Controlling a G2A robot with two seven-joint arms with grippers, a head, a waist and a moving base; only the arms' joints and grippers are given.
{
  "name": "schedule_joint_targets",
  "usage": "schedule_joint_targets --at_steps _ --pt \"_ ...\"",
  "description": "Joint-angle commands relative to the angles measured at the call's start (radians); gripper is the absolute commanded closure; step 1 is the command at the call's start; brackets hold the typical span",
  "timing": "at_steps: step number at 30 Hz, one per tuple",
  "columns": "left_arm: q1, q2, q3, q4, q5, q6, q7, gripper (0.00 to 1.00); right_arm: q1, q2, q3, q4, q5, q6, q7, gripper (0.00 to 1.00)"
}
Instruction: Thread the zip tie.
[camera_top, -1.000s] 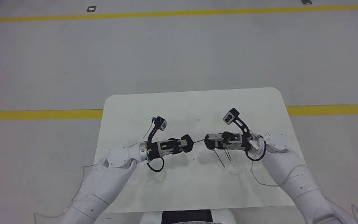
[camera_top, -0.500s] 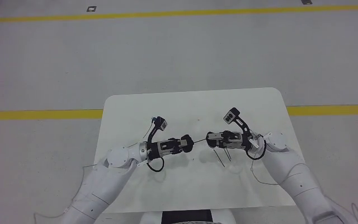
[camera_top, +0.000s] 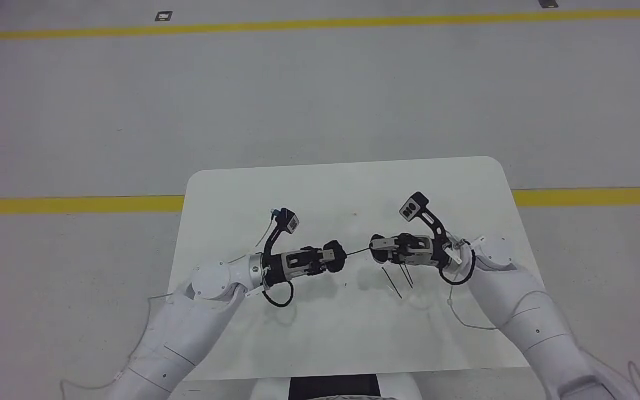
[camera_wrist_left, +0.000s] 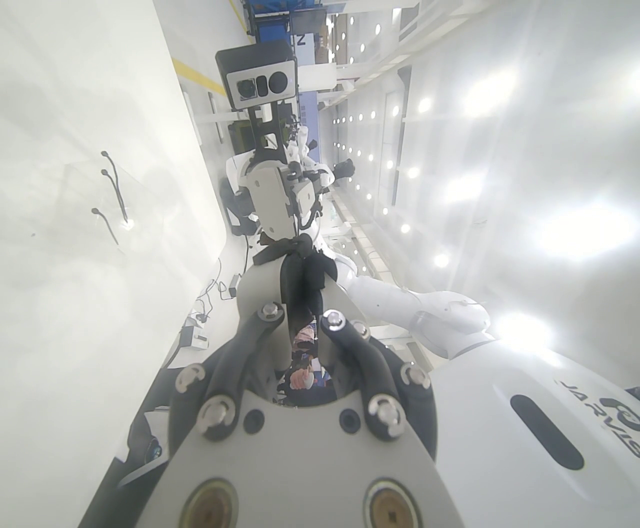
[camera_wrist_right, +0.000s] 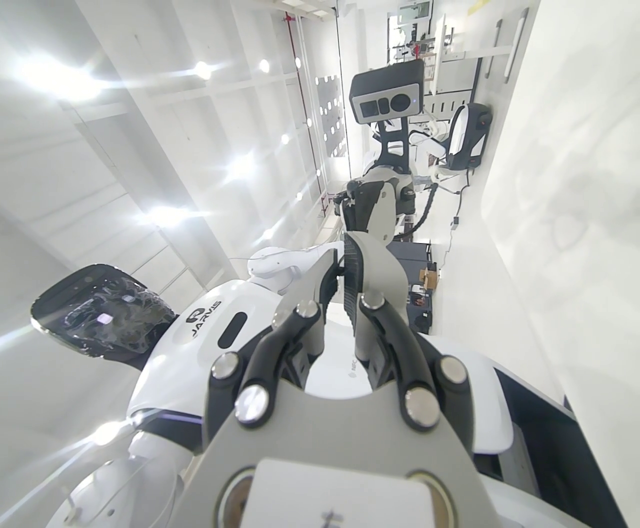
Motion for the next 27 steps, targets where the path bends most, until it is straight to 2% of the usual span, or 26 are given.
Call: schedule_joint_targets --at_steps 1,2,3,4,5,8,12,17,22,25,27 --pt "0.000 0.000 0.000 0.000 0.000 0.000 0.000 1.00 0.000 0.000 0.001 0.001 -0.002 -0.003 0.000 1.00" --pt "0.000 0.000 0.000 0.000 0.000 0.000 0.000 0.88 -0.001 0.000 0.002 0.001 -0.003 -0.004 0.000 1.00" --pt "0.000 0.000 0.000 0.000 0.000 0.000 0.000 0.55 -0.001 0.001 0.004 0.001 -0.004 -0.007 0.000 1.00" --pt "0.000 0.000 0.000 0.000 0.000 0.000 0.000 0.15 -0.002 0.001 0.005 0.001 -0.005 -0.008 0.000 1.00" --pt "0.000 0.000 0.000 0.000 0.000 0.000 0.000 0.00 -0.003 0.001 0.006 0.001 -0.006 -0.009 0.000 1.00" --pt "0.000 0.000 0.000 0.000 0.000 0.000 0.000 0.00 -0.006 0.002 0.011 -0.002 -0.010 -0.011 0.000 1.00" --pt "0.002 0.000 0.013 -0.019 0.023 0.019 0.045 0.00 -0.011 0.002 0.013 -0.009 -0.017 -0.010 0.000 1.00" --pt "-0.007 -0.001 0.032 -0.024 0.018 0.026 0.058 0.00 -0.014 -0.002 0.007 -0.017 -0.016 -0.010 0.000 1.00" --pt "-0.020 -0.003 0.055 -0.021 0.006 0.022 0.054 0.00 -0.014 -0.008 -0.002 -0.019 -0.015 -0.012 -0.002 1.00" --pt "-0.028 -0.004 0.062 -0.018 0.048 0.001 0.103 0.00 -0.013 -0.011 -0.008 -0.016 -0.017 -0.010 -0.008 1.00" --pt "-0.028 -0.004 0.062 -0.018 0.048 0.001 0.103 0.00 -0.013 -0.011 -0.008 -0.015 -0.019 -0.009 -0.009 1.00"
